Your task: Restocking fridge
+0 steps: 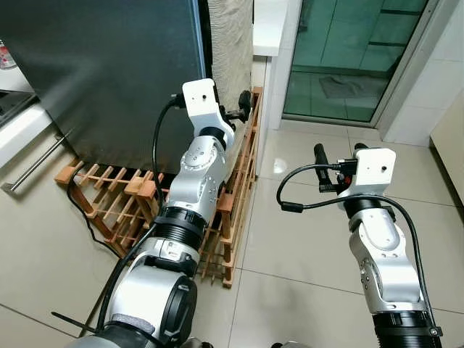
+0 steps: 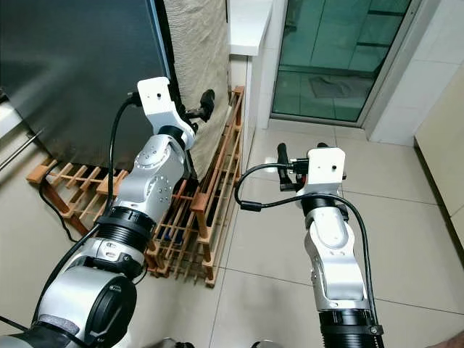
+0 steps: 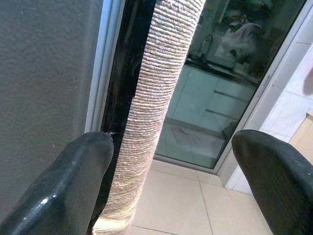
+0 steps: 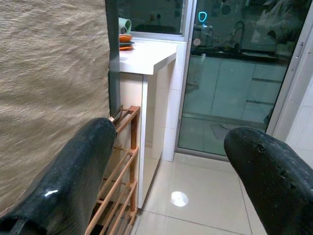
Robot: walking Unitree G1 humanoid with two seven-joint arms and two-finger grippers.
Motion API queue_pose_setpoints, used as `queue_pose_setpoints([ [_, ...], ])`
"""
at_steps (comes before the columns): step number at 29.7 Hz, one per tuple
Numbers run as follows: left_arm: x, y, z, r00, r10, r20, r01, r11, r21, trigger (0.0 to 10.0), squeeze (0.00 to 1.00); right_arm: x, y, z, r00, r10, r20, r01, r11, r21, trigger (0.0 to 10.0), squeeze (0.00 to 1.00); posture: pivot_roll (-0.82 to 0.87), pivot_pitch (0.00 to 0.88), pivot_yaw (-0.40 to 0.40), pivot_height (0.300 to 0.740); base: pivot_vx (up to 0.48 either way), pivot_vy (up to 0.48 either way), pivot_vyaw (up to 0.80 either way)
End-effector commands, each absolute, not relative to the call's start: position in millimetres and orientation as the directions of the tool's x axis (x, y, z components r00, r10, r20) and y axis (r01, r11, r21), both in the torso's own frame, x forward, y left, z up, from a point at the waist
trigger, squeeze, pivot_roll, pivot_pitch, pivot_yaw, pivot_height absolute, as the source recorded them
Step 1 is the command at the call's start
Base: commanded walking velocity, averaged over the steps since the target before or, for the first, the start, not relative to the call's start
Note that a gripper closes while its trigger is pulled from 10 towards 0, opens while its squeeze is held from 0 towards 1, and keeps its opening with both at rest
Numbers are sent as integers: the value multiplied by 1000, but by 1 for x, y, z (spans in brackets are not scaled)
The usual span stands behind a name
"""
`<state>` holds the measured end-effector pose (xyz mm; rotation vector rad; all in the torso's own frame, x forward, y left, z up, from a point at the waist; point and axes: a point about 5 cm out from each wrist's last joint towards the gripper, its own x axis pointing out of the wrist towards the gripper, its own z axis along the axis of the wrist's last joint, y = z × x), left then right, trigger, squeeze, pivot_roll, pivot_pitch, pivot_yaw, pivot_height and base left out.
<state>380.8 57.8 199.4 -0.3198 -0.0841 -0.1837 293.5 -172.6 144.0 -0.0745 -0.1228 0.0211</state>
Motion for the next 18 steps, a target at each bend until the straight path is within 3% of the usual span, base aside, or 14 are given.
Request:
queue_pose_setpoints([
  [1,380,57,202,978,-172,119,202,928,-313,10000,0,292,-173,148,991,27,134,-17,997,-79,10000,0,-188,0,60,740,0,0,0],
  [13,377,59,203,978,-173,119,202,928,-313,10000,0,293,-172,148,991,28,134,-17,997,-78,10000,0,-188,0,60,740,0,0,0],
  [18,382,23,230,953,-250,173,300,868,-396,10000,0,296,-168,148,990,38,135,-28,996,-79,10000,0,-192,0,59,740,0,0,0],
])
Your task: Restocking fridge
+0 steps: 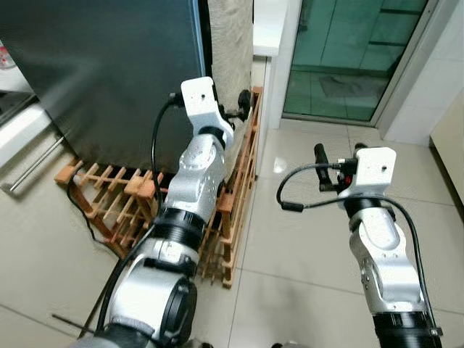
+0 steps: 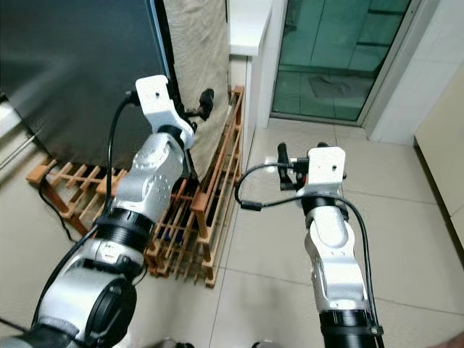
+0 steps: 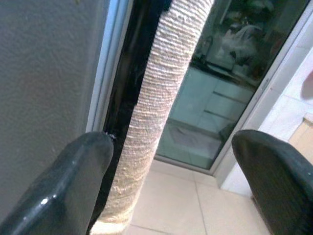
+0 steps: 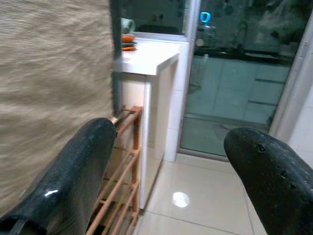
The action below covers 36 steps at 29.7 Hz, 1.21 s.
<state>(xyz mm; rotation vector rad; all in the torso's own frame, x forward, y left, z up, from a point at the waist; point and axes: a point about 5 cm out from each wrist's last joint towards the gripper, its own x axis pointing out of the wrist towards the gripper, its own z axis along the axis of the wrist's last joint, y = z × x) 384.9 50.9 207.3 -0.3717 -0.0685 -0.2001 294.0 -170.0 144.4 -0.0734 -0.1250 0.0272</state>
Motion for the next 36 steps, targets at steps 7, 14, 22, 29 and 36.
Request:
queue_pose_setpoints([
  [7,367,4,229,894,-404,193,448,821,-354,10000,0,296,-166,148,990,43,135,-33,997,-75,10000,0,-188,0,55,740,0,0,0],
  [14,372,-2,226,905,-388,174,425,834,-353,10000,0,299,-165,148,990,45,134,-36,997,-75,10000,0,-174,0,55,740,0,0,0],
  [22,362,-7,226,842,-501,200,539,786,-303,10000,0,299,-160,150,989,43,143,-34,997,-65,10000,0,-182,0,64,740,0,0,0],
  [29,349,49,210,850,-451,273,514,824,-239,10000,0,291,-167,152,984,-6,179,15,999,-46,10000,0,-165,0,61,740,0,0,0],
  [36,320,121,179,936,-247,253,294,941,-170,10000,0,279,-172,154,972,-64,226,68,998,-12,10000,0,-136,0,46,740,0,0,0],
])
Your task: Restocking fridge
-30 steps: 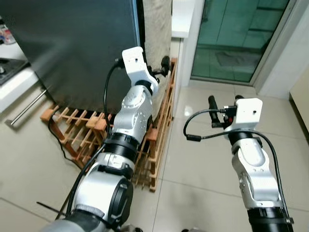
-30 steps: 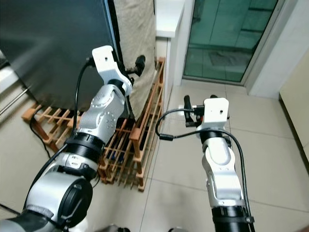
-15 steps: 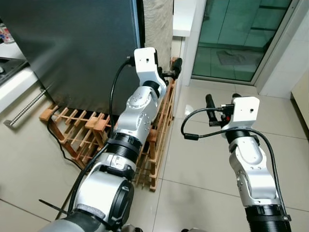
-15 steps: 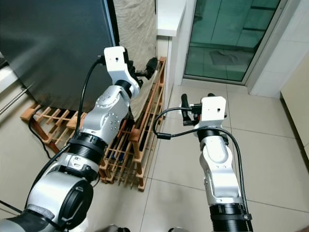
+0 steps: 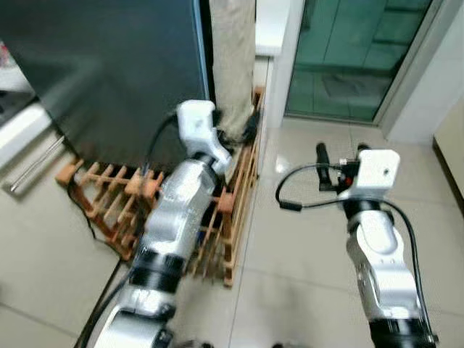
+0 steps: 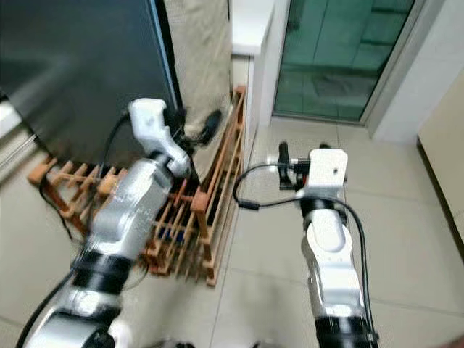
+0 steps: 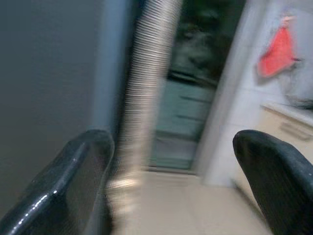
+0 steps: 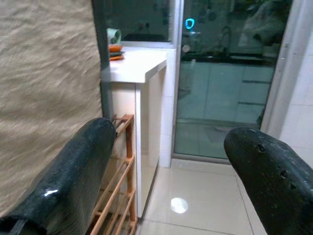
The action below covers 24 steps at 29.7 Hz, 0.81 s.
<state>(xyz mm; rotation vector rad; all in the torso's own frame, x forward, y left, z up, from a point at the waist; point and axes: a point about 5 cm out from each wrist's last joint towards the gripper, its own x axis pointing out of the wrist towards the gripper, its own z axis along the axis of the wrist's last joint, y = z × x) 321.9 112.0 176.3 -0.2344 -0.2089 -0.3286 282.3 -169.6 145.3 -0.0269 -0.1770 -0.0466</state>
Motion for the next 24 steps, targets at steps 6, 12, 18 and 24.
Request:
queue_pose_setpoints([
  [6,301,161,166,970,-2,242,40,987,-155,10000,0,266,-187,149,959,-105,263,100,994,31,10000,0,-112,0,23,740,0,0,0],
  [12,305,151,175,965,10,260,38,983,-177,10000,0,272,-182,148,964,-84,253,84,996,12,10000,0,-103,0,18,740,0,0,0],
  [18,308,142,175,966,-46,253,97,977,-191,10000,0,278,-174,147,968,-51,244,43,998,37,10000,0,-101,0,22,740,0,0,0],
  [24,311,144,169,974,-63,218,102,980,-174,10000,0,286,-173,147,968,-45,248,35,998,45,10000,0,-92,0,23,740,0,0,0],
])
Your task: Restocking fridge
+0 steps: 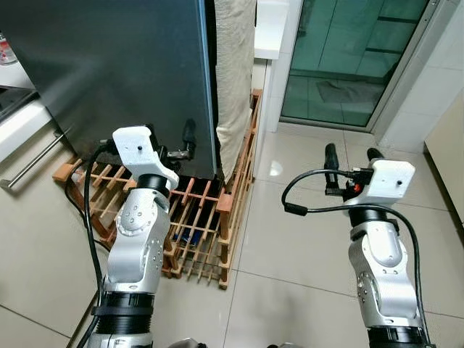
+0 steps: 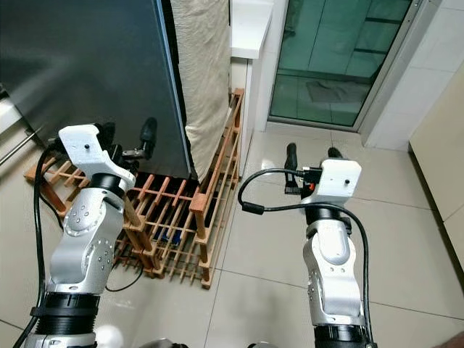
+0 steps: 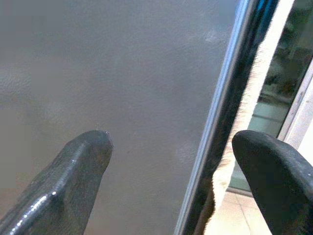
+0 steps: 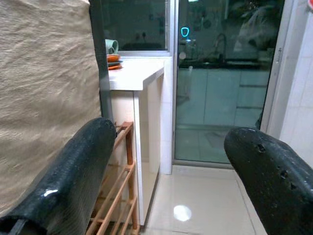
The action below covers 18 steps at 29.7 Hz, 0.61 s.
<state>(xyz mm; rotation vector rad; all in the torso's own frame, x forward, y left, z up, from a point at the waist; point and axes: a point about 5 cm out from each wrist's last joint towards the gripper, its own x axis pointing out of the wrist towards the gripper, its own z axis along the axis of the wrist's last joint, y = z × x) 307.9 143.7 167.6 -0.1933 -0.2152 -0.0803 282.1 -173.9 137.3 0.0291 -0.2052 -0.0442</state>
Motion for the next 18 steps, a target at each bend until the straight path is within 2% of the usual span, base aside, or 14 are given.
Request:
queue_pose_setpoints([
  [1,313,141,171,972,-80,219,118,979,-165,10000,0,288,-173,148,968,-41,247,31,999,44,10000,0,-92,0,21,740,0,0,0],
  [2,313,141,171,972,-80,219,118,979,-165,10000,0,288,-173,148,968,-41,247,31,999,44,10000,0,-92,0,21,740,0,0,0],
  [3,318,135,165,975,-134,177,160,977,-142,10000,0,291,-172,142,976,-37,215,28,999,45,10000,0,-88,0,19,740,0,0,0],
  [5,318,135,165,975,-134,177,160,977,-142,10000,0,291,-172,142,976,-37,215,28,999,45,10000,0,-88,0,19,740,0,0,0],
  [6,322,126,154,971,-213,106,226,964,-141,10000,0,296,-173,132,987,-42,153,37,999,39,10000,0,-87,0,17,740,0,0,0],
  [8,330,122,94,944,-267,-193,237,957,-169,10000,0,304,-178,77,988,-74,-139,82,995,54,10000,0,-84,0,10,740,0,0,0],
  [9,330,122,94,944,-267,-193,237,957,-169,10000,0,304,-178,77,988,-74,-139,82,995,54,10000,0,-84,0,10,740,0,0,0],
  [10,326,120,61,894,-274,-353,251,962,-112,10000,0,305,-183,57,968,-88,-237,108,991,76,10000,0,-72,0,18,740,0,0,0],
  [11,320,121,42,854,-266,-448,267,962,-62,10000,0,304,-186,47,953,-94,-287,125,988,93,10000,0,-72,0,18,740,0,0,0],
  [12,320,121,42,854,-266,-448,267,962,-62,10000,0,304,-186,47,953,-94,-287,125,988,93,10000,0,-72,0,18,740,0,0,0],
  [13,312,125,23,807,-224,-547,264,964,-5,10000,0,303,-186,32,928,-79,-364,115,990,77,10000,0,-73,0,24,740,0,0,0],
  [16,307,128,11,774,-192,-603,261,965,28,10000,0,301,-186,22,907,-68,-416,103,993,63,10000,0,-73,0,24,740,0,0,0],
  [17,293,132,-8,716,-147,-682,262,963,67,10000,0,287,-183,-4,823,-29,-567,63,997,41,10000,0,-92,0,40,740,0,0,0],
  [18,293,132,-8,716,-147,-682,262,963,67,10000,0,287,-183,-4,823,-29,-567,63,997,41,10000,0,-92,0,40,740,0,0,0],
])
